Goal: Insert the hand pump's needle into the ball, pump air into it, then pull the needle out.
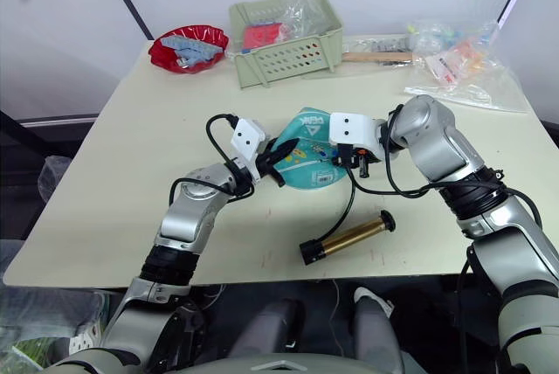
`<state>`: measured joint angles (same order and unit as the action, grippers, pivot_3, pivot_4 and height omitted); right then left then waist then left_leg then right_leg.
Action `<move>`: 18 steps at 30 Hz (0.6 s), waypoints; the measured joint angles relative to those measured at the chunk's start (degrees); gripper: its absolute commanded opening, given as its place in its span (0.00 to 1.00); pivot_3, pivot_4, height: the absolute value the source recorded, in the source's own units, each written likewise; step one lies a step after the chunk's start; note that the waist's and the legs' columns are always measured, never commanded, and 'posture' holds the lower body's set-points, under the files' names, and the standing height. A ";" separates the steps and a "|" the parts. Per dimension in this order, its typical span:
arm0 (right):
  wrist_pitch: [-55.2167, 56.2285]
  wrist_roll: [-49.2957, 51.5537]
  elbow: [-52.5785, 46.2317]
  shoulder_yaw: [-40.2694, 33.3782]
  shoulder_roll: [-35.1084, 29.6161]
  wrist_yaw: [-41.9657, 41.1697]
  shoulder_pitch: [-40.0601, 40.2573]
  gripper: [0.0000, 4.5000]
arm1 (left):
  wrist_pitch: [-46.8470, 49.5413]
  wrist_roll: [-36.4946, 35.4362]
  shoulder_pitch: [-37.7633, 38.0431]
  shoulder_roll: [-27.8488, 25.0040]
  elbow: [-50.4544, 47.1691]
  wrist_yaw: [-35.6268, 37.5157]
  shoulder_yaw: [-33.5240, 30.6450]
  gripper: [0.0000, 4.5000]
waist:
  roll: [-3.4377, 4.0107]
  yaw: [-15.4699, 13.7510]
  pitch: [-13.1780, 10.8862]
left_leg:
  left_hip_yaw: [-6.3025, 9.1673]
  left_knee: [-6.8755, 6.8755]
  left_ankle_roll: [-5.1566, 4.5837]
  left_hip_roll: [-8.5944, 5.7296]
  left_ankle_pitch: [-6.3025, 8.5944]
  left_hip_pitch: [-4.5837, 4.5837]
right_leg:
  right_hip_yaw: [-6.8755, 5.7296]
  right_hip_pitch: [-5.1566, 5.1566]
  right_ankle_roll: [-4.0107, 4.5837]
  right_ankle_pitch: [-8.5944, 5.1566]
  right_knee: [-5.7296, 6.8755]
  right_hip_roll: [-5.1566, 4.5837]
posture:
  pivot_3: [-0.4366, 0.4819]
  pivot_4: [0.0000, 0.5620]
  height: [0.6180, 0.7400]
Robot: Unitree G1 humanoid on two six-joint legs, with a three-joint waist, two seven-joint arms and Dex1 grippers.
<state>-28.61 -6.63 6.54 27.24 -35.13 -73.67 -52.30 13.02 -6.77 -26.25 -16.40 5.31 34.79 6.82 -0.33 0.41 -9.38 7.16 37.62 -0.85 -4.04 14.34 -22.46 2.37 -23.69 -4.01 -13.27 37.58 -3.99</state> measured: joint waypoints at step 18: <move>4.28 -4.24 5.92 2.54 2.65 -2.45 -4.99 0.07 | -1.93 1.22 -1.15 0.15 1.60 0.45 0.48 0.00 | 0.00 0.11 0.00 | 0.04 0.00 -0.01 0.00 0.00 0.05 | -0.03 0.03 0.02 0.02 0.05 0.02 | 0.48 0.27 1.00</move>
<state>-24.33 -10.87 12.46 29.78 -32.48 -76.11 -57.30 11.09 -5.55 -27.40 -16.25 6.90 35.24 7.30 -0.32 0.51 -9.38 7.20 37.62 -0.86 -4.04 14.34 -22.41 2.34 -23.66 -3.99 -13.25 37.63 -3.97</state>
